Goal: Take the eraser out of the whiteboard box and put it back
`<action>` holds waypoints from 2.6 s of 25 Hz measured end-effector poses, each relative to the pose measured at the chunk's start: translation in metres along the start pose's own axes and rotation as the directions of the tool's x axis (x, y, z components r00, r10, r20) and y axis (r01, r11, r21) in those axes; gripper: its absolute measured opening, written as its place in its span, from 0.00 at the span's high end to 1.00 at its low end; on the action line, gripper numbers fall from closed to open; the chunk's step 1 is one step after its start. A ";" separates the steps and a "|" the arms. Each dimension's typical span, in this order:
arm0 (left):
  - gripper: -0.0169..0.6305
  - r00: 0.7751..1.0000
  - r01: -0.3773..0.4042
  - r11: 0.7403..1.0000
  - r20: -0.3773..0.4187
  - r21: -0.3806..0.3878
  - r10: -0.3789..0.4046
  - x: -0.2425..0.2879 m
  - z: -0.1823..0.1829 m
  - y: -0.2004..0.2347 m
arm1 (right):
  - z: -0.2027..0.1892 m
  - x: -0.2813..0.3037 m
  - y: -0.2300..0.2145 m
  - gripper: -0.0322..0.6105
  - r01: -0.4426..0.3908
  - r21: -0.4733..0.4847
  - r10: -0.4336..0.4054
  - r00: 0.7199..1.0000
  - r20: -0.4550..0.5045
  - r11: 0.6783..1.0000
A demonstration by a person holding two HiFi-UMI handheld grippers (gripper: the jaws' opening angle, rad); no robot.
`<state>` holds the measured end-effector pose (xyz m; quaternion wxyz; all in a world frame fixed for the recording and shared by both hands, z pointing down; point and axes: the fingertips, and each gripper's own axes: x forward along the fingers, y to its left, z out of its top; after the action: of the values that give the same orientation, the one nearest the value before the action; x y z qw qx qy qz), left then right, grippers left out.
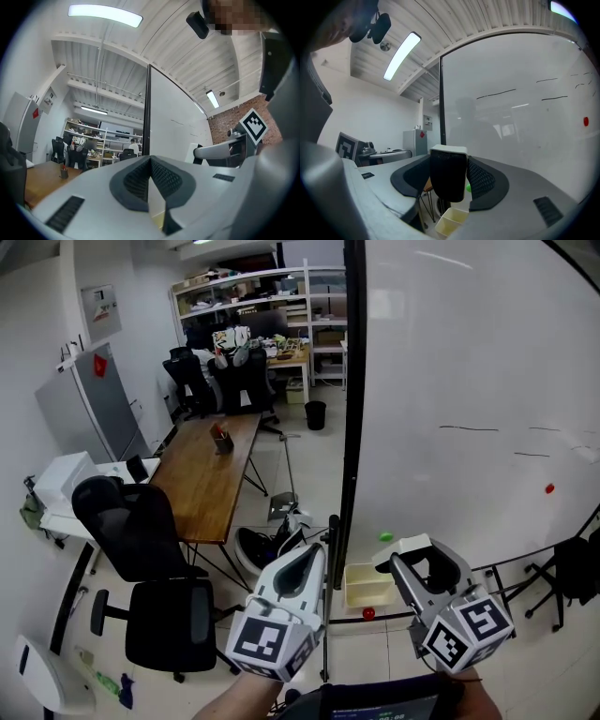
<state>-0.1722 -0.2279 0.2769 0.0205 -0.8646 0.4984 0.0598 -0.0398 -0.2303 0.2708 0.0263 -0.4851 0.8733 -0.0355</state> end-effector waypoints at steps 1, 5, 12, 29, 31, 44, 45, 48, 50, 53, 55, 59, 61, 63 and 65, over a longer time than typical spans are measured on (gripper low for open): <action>0.93 1.000 0.005 1.000 0.002 0.004 -0.005 -0.001 0.003 -0.002 | 0.004 -0.002 0.001 0.54 -0.005 -0.002 0.005 1.000 0.007 1.000; 0.93 1.000 0.031 0.999 0.001 0.021 -0.031 -0.005 0.011 -0.009 | 0.020 -0.011 0.008 0.54 -0.023 0.004 0.023 0.999 0.049 1.000; 0.93 0.999 0.050 0.998 0.019 0.023 -0.051 -0.012 0.022 -0.017 | 0.033 -0.021 0.008 0.54 -0.017 -0.005 0.018 0.997 0.079 1.000; 0.93 0.999 0.038 0.999 0.013 -0.023 -0.038 -0.009 0.016 -0.009 | 0.027 -0.007 0.006 0.54 -0.020 0.005 0.020 0.997 0.069 1.000; 0.93 1.000 0.029 0.999 0.007 -0.014 -0.029 -0.003 0.013 -0.006 | 0.024 -0.001 0.002 0.54 -0.012 0.001 0.012 0.998 0.063 1.000; 0.93 0.992 0.004 1.000 -0.125 0.030 0.000 0.047 -0.049 0.022 | -0.012 0.049 -0.020 0.54 -0.007 0.004 0.007 1.000 -0.016 1.000; 0.93 0.991 0.000 1.000 -0.130 0.025 0.003 0.049 -0.053 0.024 | -0.015 0.051 -0.022 0.54 -0.006 0.003 0.006 1.000 -0.021 1.000; 0.93 0.990 -0.005 1.000 -0.141 0.014 0.007 0.051 -0.063 0.028 | -0.026 0.056 -0.024 0.54 -0.001 -0.010 0.001 0.999 -0.035 1.000; 0.93 0.990 -0.005 1.000 -0.140 0.000 0.005 0.052 -0.069 0.029 | -0.034 0.059 -0.023 0.54 -0.004 -0.022 0.003 0.999 -0.041 1.000; 0.93 0.989 -0.009 1.000 -0.149 -0.015 0.007 0.052 -0.080 0.030 | -0.046 0.059 -0.024 0.54 -0.010 -0.014 0.009 0.998 -0.054 1.000; 0.93 0.986 -0.012 1.000 -0.169 -0.020 0.009 0.053 -0.090 0.029 | -0.056 0.060 -0.028 0.54 -0.013 -0.013 0.012 0.997 -0.071 1.000; 0.93 0.978 -0.021 0.999 -0.207 -0.035 0.014 0.054 -0.113 0.030 | -0.083 0.063 -0.035 0.54 -0.006 -0.012 0.005 0.994 -0.111 1.000; 0.93 0.973 -0.020 0.999 -0.232 -0.045 0.009 0.053 -0.126 0.029 | -0.098 0.065 -0.037 0.54 -0.004 -0.010 0.002 0.991 -0.133 1.000; 0.93 0.967 -0.020 0.998 -0.256 -0.055 0.005 0.051 -0.140 0.028 | -0.113 0.067 -0.038 0.54 -0.005 -0.005 0.005 0.988 -0.153 1.000; 0.93 0.962 -0.027 0.998 -0.273 -0.058 0.010 0.051 -0.153 0.031 | -0.127 0.070 -0.039 0.54 -0.002 -0.006 0.001 0.986 -0.168 1.000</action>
<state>-0.1608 -0.3014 0.4235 -0.0752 -0.8602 0.5025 -0.0442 -0.0537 -0.3062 0.4001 -0.0486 -0.4799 0.8729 -0.0737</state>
